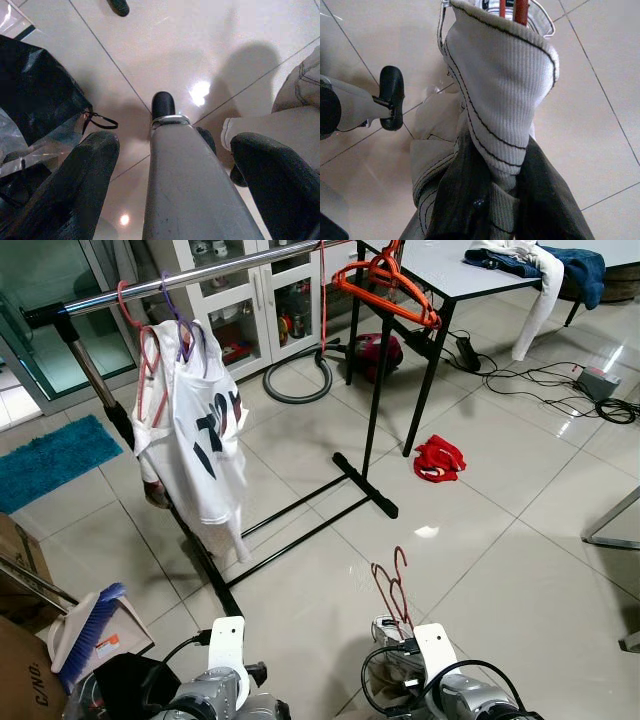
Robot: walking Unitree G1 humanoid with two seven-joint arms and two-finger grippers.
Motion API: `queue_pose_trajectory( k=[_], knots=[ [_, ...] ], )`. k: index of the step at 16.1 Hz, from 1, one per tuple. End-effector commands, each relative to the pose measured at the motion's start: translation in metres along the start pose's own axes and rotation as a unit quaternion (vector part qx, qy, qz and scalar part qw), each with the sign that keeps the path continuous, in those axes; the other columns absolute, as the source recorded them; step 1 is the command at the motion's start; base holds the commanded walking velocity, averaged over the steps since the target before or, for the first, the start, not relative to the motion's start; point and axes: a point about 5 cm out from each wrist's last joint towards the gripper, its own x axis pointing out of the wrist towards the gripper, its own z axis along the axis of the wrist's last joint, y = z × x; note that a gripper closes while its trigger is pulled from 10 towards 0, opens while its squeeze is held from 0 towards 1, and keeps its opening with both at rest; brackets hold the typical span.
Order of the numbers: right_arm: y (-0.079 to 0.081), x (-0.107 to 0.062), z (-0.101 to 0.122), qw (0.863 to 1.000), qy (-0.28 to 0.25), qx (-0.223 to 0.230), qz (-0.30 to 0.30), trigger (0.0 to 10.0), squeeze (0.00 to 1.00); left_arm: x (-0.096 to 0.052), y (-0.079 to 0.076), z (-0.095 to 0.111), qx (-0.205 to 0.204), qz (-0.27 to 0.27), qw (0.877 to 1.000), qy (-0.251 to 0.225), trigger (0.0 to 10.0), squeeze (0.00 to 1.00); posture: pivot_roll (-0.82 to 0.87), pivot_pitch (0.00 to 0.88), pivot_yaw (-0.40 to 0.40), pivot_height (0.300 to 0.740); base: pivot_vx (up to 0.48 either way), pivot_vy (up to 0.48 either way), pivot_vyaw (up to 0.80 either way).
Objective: Hang hanger
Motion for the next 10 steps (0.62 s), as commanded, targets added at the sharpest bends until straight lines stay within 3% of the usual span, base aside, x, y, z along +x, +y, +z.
queue_pose_trajectory(
  k=[1, 10],
  knots=[
    [-0.0004, 0.0, -0.0015, 1.0, 0.006, -0.002, -0.001, 10.0, 0.0, -0.0001, 0.0009, 0.0007, 0.003, -0.007, 1.0, 0.001, 10.0, 0.0, -0.09, 0.0, 0.04, 0.74, 0.0, 0.0, 0.0],
    [0.001, 0.0001, 0.0012, 1.0, 0.002, -0.008, 0.001, 10.0, 0.0, -0.0002, 0.0021, 0.0033, 0.008, -0.011, 1.0, -0.002, 10.0, 0.0, -0.08, 0.0, 0.032, 0.74, 0.0, 0.0, 0.0]
  ],
)
